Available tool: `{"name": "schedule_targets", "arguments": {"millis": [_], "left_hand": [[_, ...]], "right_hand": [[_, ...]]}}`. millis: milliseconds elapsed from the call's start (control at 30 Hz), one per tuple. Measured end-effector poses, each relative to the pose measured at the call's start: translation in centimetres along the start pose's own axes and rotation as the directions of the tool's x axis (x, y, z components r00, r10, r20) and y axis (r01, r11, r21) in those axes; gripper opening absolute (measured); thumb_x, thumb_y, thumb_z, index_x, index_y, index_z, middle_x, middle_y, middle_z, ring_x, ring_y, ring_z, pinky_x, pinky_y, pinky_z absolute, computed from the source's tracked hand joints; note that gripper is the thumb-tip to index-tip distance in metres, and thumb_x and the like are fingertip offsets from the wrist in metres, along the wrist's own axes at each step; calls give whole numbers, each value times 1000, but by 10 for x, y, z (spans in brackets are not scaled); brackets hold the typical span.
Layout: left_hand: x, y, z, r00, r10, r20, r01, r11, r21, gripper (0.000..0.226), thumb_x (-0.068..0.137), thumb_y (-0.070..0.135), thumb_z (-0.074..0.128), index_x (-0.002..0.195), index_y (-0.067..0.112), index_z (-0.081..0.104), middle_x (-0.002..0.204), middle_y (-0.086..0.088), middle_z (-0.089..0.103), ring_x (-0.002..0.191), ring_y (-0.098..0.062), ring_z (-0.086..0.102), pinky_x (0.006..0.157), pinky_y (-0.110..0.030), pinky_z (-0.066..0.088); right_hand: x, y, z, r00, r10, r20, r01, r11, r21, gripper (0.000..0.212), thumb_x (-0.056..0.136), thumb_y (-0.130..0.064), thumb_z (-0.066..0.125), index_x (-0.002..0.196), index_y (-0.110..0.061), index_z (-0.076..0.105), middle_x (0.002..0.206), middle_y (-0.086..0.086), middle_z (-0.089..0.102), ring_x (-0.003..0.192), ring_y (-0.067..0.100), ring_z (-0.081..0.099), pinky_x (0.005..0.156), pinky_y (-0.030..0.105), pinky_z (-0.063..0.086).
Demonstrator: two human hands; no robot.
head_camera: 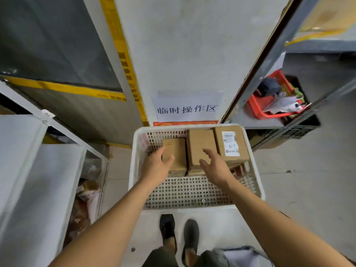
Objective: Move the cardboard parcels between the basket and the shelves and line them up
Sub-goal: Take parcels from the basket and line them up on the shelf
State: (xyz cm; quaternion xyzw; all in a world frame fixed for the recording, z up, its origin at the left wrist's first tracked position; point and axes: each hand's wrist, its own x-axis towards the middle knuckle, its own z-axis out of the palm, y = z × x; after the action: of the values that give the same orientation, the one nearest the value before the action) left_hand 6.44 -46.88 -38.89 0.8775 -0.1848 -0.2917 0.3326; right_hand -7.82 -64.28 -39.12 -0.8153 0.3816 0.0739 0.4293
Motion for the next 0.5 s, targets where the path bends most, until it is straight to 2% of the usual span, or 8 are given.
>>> {"name": "schedule_targets", "arguments": {"millis": [67,167,200,267,367,400,500], "left_hand": [[20,-3,21,998,-14,55,13,1000,12,59,103,45,60,156,24,46,156,1,52,141,-22,51,114,-38,45],[49,-8,50,987,-43,155,42,999,14,62,103,49,59,158,25,42,159,2,49,140,-23,51,112,-43,48],[58,-10,60,982,-54,181,53,999,12,64,103,50,59,159,26,41,160,2,48,140,-23,51,112,-43,48],[78,-16,81,973,-64,222,64,998,9,67,103,52,58,161,25,37,161,1,46,137,-22,53,106,-35,50],[100,-22,110,956,-95,278,100,995,-1,71,104,52,56,164,26,28,165,1,40,108,-9,61,79,-16,47],[106,-23,118,952,-104,289,110,994,-6,74,104,54,55,165,26,25,166,2,37,107,-9,61,79,-16,47],[125,-24,138,934,-158,321,178,983,-34,82,101,62,54,166,30,17,169,3,31,141,-22,50,103,-35,50]], "right_hand": [[16,16,1,998,60,-24,-60,998,8,56,107,-36,56,159,-21,40,160,5,47,129,23,60,110,46,51],[38,37,6,985,166,-55,-164,986,40,59,106,-39,56,159,-20,38,149,11,58,111,18,58,107,49,52],[44,45,9,980,190,-58,-188,981,39,61,106,-41,56,159,-19,38,148,12,59,115,19,59,108,50,52],[57,59,16,974,212,-78,-211,977,17,62,107,-42,55,159,-14,38,156,13,51,136,27,54,116,48,44],[69,74,29,965,237,-112,-242,970,-36,63,107,-38,55,160,-9,37,163,14,40,150,32,39,123,44,33],[73,76,32,965,234,-116,-241,969,-55,63,107,-36,56,160,-9,36,163,14,38,152,32,36,124,44,31],[88,82,40,973,198,-118,-211,972,-107,64,107,-32,56,162,-11,31,168,13,29,157,32,22,127,46,22]]}}
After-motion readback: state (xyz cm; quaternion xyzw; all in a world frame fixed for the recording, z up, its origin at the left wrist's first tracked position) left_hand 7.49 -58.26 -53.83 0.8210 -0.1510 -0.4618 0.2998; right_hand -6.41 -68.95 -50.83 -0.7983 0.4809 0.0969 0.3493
